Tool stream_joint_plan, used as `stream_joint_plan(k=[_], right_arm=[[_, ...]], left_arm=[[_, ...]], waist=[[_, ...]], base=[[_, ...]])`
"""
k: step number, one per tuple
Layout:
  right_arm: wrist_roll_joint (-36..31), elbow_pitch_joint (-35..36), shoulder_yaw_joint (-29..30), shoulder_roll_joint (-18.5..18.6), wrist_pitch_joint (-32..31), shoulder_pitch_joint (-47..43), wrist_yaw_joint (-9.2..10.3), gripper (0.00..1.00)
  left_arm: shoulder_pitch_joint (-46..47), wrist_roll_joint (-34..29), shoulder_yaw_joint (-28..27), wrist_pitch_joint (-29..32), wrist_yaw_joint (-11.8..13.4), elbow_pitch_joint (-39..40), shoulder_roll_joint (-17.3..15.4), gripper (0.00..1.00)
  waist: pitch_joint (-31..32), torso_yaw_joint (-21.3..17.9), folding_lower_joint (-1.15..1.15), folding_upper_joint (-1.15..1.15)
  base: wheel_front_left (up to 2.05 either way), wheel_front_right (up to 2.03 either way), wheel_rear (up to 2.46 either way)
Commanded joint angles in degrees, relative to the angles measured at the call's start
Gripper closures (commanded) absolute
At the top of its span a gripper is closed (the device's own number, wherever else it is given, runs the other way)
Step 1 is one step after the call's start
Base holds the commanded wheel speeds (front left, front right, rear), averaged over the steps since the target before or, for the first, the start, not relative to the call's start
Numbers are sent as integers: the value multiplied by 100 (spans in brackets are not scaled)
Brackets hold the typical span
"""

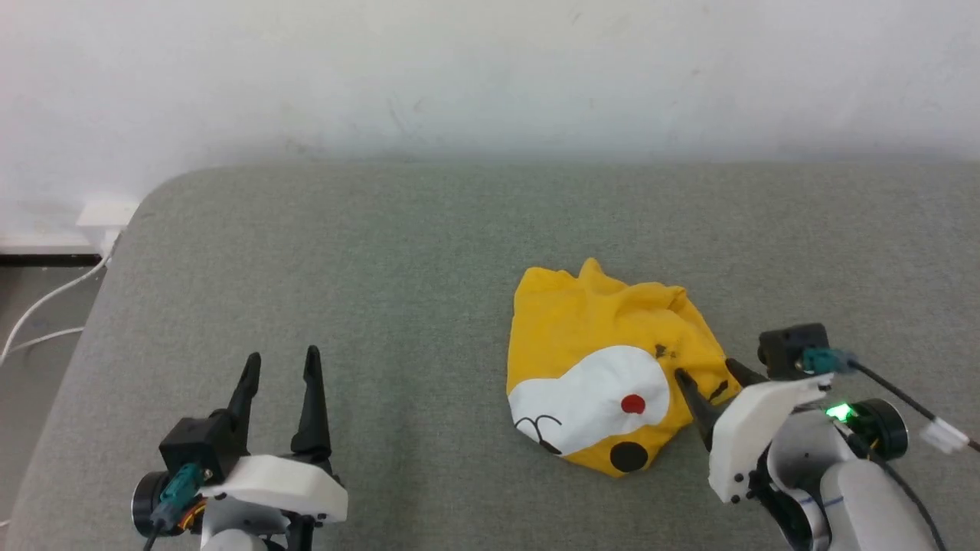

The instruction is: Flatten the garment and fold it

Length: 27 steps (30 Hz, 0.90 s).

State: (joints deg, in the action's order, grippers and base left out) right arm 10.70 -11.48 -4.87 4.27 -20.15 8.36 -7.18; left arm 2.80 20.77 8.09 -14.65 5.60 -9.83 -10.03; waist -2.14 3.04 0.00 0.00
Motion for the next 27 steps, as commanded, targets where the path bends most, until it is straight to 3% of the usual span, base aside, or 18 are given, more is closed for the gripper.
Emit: stream_joint_plan(k=[1, 3, 5, 10, 16, 22, 27], right_arm=[[38, -82, -35, 47, -91, 90, -31, 0], [164, -277, -108, 88, -348, 223, -31, 0], [253, -405, -161, 122, -500, 317, -31, 100], [297, -260, -166, 191, -280, 472, -31, 100], [-48, 489, 486, 122, 339, 299, -31, 100], [-266, 1087, 1393, -100, 278, -817, -31, 100], [205, 975, 1290, -135, -37, -1741, -31, 100]], left_arm=[[69, 12, 11, -11, -3, 20, 14, 0], [117, 13, 38, -14, -21, 8, 36, 0], [155, 12, 62, -16, -35, -7, 61, 0], [159, 15, 50, -24, -37, -25, 88, 0], [146, 5, 25, -30, -63, -16, 106, 0], [122, 6, 9, -33, -87, -25, 161, 0], [91, -17, -10, -34, -88, 2, 183, 0]], waist=[[-47, 59, 0, 0], [-58, 104, 0, 0], [-57, 149, 0, 0], [-43, 130, 0, 0], [-5, 0, 0, 0], [48, -101, 0, 0], [16, -216, 0, 0]], base=[[0, 0, 0], [0, 0, 0], [0, 0, 0], [0, 0, 0], [0, 0, 0], [0, 0, 0], [0, 0, 0]])
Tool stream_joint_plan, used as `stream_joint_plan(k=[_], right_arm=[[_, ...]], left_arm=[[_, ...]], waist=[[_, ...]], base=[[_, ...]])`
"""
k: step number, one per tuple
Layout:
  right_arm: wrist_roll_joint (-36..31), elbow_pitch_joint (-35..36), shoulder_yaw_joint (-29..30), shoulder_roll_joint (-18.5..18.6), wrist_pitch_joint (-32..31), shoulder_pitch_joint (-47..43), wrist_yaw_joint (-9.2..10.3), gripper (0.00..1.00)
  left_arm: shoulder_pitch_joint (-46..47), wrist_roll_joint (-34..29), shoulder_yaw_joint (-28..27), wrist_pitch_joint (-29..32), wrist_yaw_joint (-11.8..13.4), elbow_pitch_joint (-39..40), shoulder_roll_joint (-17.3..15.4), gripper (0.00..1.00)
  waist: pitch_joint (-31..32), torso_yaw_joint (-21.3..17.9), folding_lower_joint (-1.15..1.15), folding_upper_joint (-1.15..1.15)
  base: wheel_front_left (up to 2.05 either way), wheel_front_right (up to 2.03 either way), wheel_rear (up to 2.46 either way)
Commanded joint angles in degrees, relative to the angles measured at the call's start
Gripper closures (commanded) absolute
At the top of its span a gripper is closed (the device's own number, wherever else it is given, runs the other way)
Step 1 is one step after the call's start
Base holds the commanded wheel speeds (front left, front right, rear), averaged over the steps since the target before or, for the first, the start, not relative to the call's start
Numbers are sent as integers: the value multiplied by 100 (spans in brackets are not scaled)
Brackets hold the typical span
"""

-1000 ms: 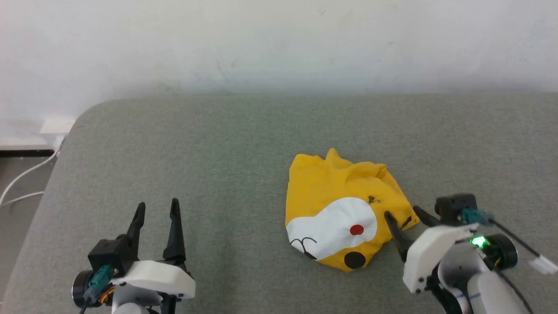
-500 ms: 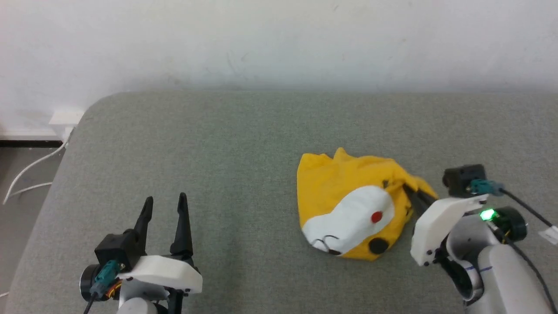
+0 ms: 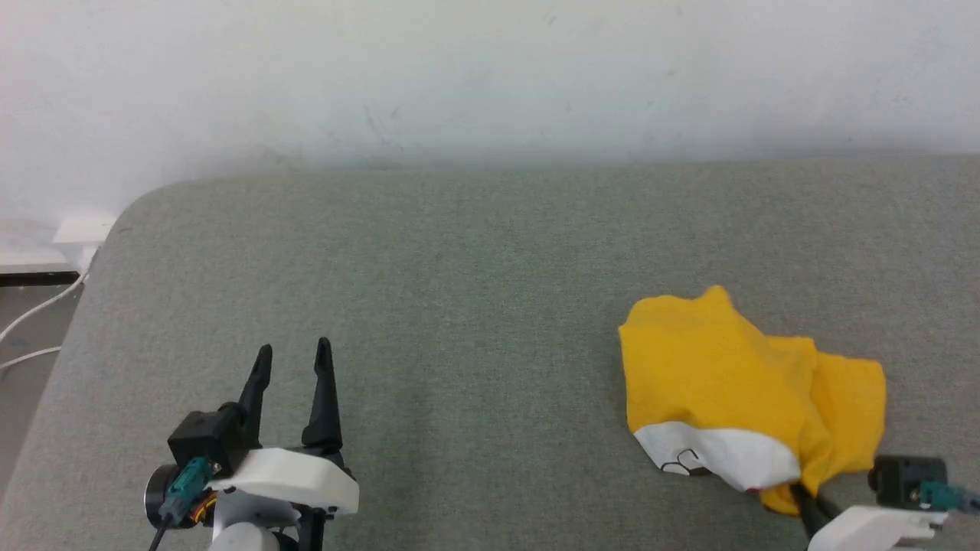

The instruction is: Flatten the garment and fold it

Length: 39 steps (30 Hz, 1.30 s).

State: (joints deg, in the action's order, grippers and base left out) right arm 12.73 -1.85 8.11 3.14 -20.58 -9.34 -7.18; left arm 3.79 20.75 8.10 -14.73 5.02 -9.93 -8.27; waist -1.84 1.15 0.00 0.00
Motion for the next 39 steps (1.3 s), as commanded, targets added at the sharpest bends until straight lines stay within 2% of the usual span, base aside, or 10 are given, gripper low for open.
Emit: stream_joint_plan(k=[1, 2, 3, 4, 12, 25, 26, 27, 28, 39], right_arm=[[91, -21, -56, -23, -9, -70, -31, 100], [147, -35, -92, -23, 1, -131, -31, 76], [188, -20, -96, -24, 65, -152, -31, 29], [209, 25, -61, -24, 183, -141, -31, 0], [748, 550, 539, -25, 1154, 321, -31, 0], [920, -740, 487, 27, -1410, 1201, -31, 0], [931, -701, 517, 25, -1453, 1219, -31, 47], [930, -643, 550, 22, -1439, 1241, -31, 66], [895, -571, 571, 20, -1388, 1261, -31, 100], [701, 175, -304, -19, -160, 1784, -31, 100]], left_arm=[[-8, -16, -14, -26, -35, 11, 9, 0], [-2, -18, -18, -26, -42, 9, 11, 0], [6, -21, -20, -26, -52, 6, 13, 0], [13, -24, -20, -26, -60, 2, 17, 0], [78, -88, 10, -27, -84, 13, 62, 0], [140, -132, 49, -27, -164, -64, 148, 0], [141, -134, 47, -27, -170, -70, 154, 0], [142, -137, 43, -27, -176, -75, 159, 0], [141, -138, 37, -27, -179, -80, 164, 0], [119, -201, 31, -27, -206, -133, 149, 0]], waist=[[-27, -50, 0, 0], [-38, -65, 0, 0], [-48, -77, 0, 0], [-56, -86, 0, 0], [-91, -50, 0, 0], [-80, 117, 0, 0], [-80, 129, 0, 0], [-79, 137, 0, 0], [-80, 140, 0, 0], [-13, 42, 0, 0]], base=[[0, 0, 0], [0, 0, 0], [0, 0, 0], [0, 0, 0], [0, 0, 0], [0, 0, 0], [0, 0, 0], [0, 0, 0], [0, 0, 0], [0, 0, 0]])
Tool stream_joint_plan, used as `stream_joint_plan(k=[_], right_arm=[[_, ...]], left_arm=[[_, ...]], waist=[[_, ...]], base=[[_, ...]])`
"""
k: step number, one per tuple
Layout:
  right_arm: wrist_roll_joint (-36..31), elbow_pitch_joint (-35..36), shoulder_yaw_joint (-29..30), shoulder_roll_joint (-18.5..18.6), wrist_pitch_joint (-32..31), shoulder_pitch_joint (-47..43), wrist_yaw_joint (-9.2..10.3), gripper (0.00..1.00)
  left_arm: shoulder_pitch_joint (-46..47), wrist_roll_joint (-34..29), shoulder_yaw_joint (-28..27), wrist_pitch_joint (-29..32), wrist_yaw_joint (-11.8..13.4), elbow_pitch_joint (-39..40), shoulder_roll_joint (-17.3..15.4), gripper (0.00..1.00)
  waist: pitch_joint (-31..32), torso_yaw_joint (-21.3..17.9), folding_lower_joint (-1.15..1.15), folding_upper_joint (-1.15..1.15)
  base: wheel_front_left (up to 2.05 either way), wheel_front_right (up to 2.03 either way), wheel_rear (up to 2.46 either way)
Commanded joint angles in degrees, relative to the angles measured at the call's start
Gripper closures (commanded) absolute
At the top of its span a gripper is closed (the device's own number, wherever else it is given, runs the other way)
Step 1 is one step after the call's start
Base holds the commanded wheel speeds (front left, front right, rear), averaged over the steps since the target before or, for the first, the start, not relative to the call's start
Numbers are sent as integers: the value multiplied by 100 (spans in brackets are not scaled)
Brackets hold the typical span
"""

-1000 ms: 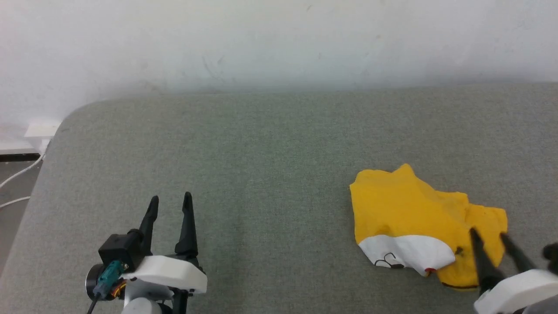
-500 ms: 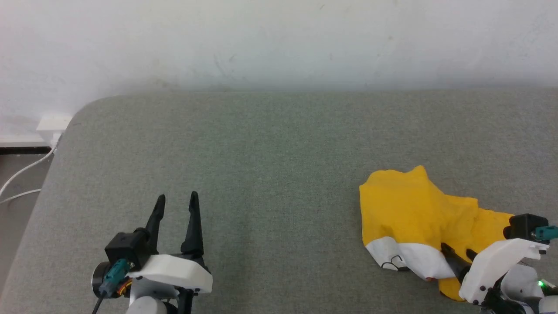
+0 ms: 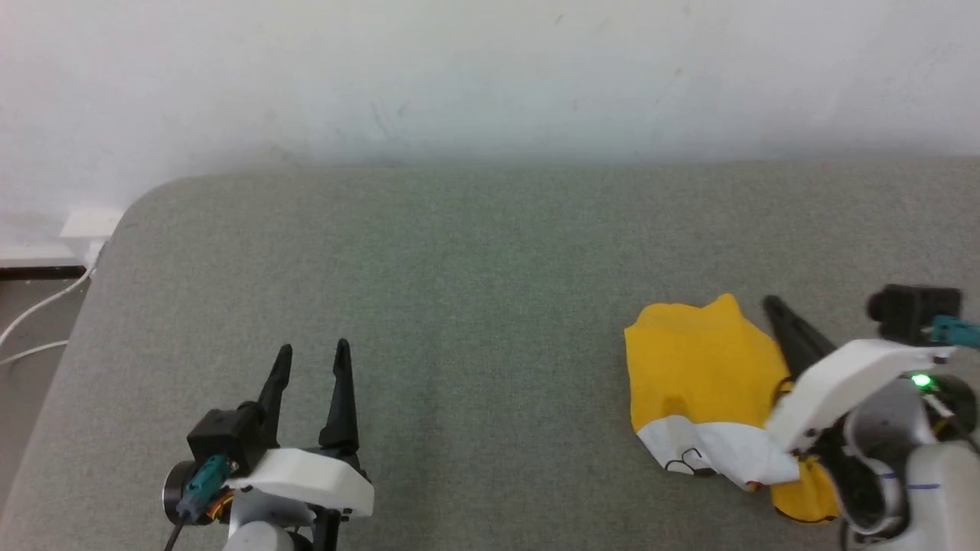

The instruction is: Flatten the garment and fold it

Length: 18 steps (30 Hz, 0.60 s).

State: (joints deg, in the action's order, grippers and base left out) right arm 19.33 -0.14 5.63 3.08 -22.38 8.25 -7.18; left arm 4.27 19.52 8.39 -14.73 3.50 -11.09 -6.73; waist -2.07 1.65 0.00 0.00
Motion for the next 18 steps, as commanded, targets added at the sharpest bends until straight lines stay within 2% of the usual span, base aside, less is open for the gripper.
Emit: stream_joint_plan(k=[1, 8, 18], right_arm=[[68, 20, -221, -15, 31, -9, -31, 100], [-92, 145, -1047, -19, -100, -438, -31, 100], [-112, 335, -1142, 216, -346, -509, -31, 100]], left_arm=[[75, -81, 10, -27, -55, -24, -6, 0], [38, -72, 22, -27, -46, -26, -21, 0], [-1, -45, 36, -27, -23, -22, -30, 0]], waist=[[20, -12, 0, 0], [83, -47, 0, 0], [121, -129, 0, 0]], base=[[0, 0, 0], [0, 0, 0], [0, 0, 0]])
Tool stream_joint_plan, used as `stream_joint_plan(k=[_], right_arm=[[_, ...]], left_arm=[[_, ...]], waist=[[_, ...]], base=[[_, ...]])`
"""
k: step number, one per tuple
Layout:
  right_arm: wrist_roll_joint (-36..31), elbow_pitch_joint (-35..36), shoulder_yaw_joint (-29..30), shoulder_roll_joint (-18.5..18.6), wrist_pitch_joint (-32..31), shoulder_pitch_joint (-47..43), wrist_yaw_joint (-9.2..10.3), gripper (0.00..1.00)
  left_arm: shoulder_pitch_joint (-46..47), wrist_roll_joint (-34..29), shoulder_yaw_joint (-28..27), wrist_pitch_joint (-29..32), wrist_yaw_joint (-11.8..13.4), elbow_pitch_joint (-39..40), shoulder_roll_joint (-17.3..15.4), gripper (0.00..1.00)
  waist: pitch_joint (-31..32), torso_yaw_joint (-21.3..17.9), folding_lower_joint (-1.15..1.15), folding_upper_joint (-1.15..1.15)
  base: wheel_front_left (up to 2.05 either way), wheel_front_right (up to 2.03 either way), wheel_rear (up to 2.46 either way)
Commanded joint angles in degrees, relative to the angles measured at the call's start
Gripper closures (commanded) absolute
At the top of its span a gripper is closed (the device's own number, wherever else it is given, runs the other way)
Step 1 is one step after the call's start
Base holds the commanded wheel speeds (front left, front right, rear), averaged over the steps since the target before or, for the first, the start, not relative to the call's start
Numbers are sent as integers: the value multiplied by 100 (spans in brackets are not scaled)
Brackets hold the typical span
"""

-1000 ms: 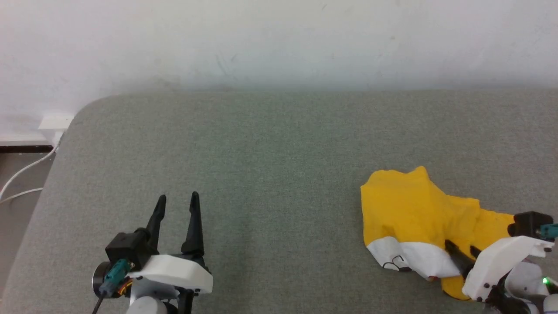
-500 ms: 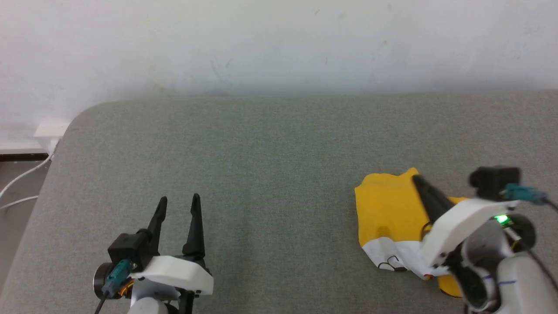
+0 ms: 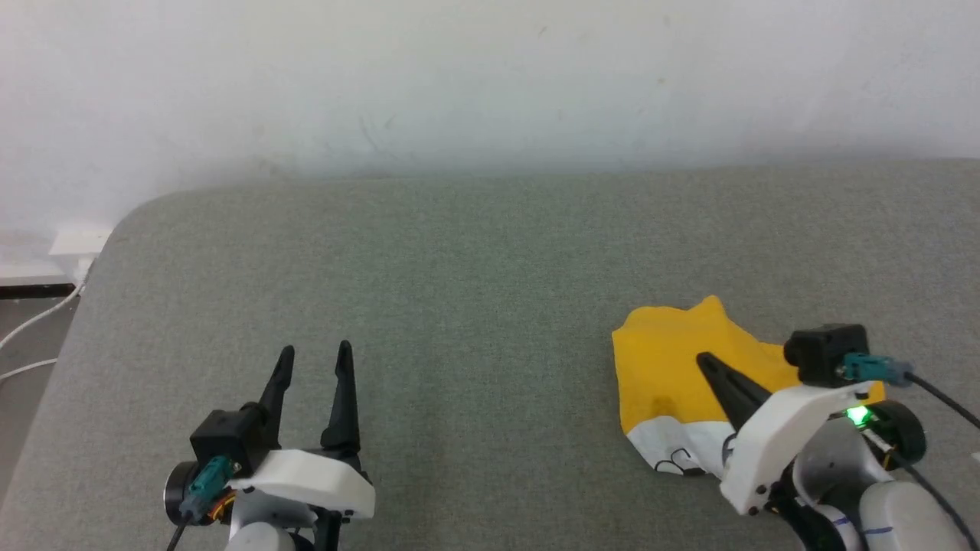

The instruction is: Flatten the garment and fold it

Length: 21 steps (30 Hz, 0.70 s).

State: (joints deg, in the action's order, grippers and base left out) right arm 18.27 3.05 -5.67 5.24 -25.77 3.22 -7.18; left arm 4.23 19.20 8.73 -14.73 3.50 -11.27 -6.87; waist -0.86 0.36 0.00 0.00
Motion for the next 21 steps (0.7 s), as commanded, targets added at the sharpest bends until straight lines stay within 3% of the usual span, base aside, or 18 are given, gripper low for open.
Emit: stream_joint_plan(k=[1, 2, 4, 12, 21], right_arm=[[-12, 53, 33, 34, -1, 25, -31, 100], [-13, 59, 77, 70, -46, 34, -31, 85], [-1, 59, 234, 162, -191, 31, -31, 0], [216, -241, 1351, 332, -1232, -88, -31, 0], [331, -598, 1674, 222, -2300, 99, -31, 0]], left_arm=[[3, -10, 5, -27, -24, -2, -15, 0], [3, -8, 8, -27, -21, 1, -14, 0], [4, -6, 16, -27, -12, 14, -7, 0], [36, 18, 23, -27, 0, 18, 43, 0], [141, -2, 28, -27, -30, 13, 109, 0]], waist=[[-2, -7, 0, 0], [-4, -13, 0, 0], [-12, -17, 0, 0], [-90, -5, 0, 0], [-276, 21, 0, 0]], base=[[0, 0, 0], [0, 0, 0], [0, 0, 0], [0, 0, 0], [0, 0, 0]])
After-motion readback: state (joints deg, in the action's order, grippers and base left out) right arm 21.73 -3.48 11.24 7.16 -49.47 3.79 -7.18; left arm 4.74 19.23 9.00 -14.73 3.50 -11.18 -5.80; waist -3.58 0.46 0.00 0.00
